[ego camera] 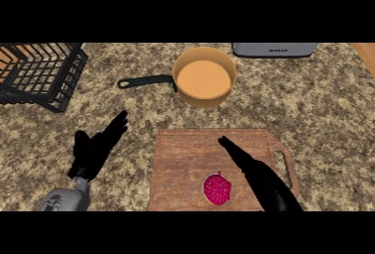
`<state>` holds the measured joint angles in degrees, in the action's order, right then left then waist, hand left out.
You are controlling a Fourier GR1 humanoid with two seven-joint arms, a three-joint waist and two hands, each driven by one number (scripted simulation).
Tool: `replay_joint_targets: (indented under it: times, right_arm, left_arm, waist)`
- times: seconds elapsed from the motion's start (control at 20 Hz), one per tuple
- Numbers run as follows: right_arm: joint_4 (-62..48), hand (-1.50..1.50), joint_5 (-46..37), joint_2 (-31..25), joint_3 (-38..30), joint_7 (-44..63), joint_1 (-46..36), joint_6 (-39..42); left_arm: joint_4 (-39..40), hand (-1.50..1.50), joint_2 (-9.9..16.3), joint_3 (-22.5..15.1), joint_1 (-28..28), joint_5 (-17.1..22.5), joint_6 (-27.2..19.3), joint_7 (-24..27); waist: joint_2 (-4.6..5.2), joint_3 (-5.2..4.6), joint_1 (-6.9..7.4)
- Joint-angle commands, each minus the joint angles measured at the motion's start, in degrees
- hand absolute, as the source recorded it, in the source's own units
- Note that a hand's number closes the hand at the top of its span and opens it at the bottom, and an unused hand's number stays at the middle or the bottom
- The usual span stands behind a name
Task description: Pick the cupcake from the cutting board and place it in the pot
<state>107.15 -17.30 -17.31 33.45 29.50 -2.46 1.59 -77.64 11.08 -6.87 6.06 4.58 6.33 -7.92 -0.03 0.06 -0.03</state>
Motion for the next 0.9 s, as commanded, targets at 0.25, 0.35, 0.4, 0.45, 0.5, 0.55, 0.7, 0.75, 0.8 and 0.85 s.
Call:
replay_joint_targets:
  times: [0.25, 0.35, 0.4, 0.45, 0.5, 0.55, 0.7, 0.75, 0.8, 0.85]
  right_arm:
    - [-6.75, -1.50, 7.02, 2.60, -7.17, -11.83, 1.55, 4.91]
    - [-2.11, -1.50, 6.56, 2.54, -4.40, -16.02, 9.19, 2.47]
    - [-6.77, -1.50, 8.78, 2.43, -6.64, -19.44, 7.74, 4.15]
    - [-11.21, -1.50, 11.01, 4.14, -9.16, -20.38, 3.15, 5.55]
    - [-3.14, -1.50, 10.79, 4.82, -6.26, -14.49, 6.14, 5.73]
    - [-10.18, -1.50, 11.52, 5.89, -8.08, -20.66, 5.17, 5.06]
    - [-11.79, -1.50, 12.46, 8.86, -8.30, -20.18, 5.30, 4.52]
    - [-13.67, -1.50, 14.27, 8.05, -9.95, -20.53, 4.79, 6.92]
    - [-11.10, -1.50, 15.46, 6.89, -11.21, -19.71, 5.97, 8.12]
    - [-18.84, -1.50, 12.94, 12.00, -8.68, -22.76, 2.68, 5.50]
  left_arm:
    - [-2.48, 0.00, -1.46, -0.02, -3.75, -1.66, 0.57, -0.57]
    - [-3.11, 0.00, -2.32, -0.39, -2.79, -2.44, -0.63, -1.24]
    - [-1.79, 0.00, -1.78, 0.25, -3.27, -2.88, -0.48, -0.02]
    - [1.06, 0.00, -1.39, 2.00, -0.10, -1.28, 1.24, 1.19]
    - [0.35, 0.00, -0.66, 2.21, 0.40, -1.93, 1.03, -1.22]
    - [0.38, 0.00, 1.70, 3.59, -1.77, -0.41, 3.84, 0.84]
    - [-0.78, 0.00, -1.06, 1.02, -6.42, -3.34, 1.76, 4.91]
    - [-3.08, 0.00, -2.40, 0.75, -2.56, -2.64, 0.76, -2.17]
    - [-6.64, 0.00, -0.39, 2.23, -3.79, -0.23, 3.49, -4.30]
    - [0.82, 0.00, -2.31, 1.54, -1.46, -3.40, 1.48, 1.79]
  waist:
    - [0.04, -0.04, 0.21]
    - [-0.02, -0.04, -0.20]
    - [0.05, -0.03, -0.03]
    - [0.15, -0.04, 0.07]
    - [0.03, -0.06, -0.15]
    - [0.09, -0.04, 0.12]
    - [0.04, -0.05, 0.25]
    - [0.03, -0.04, 0.13]
    - [-0.01, -0.04, 0.12]
    - [0.11, -0.05, 0.13]
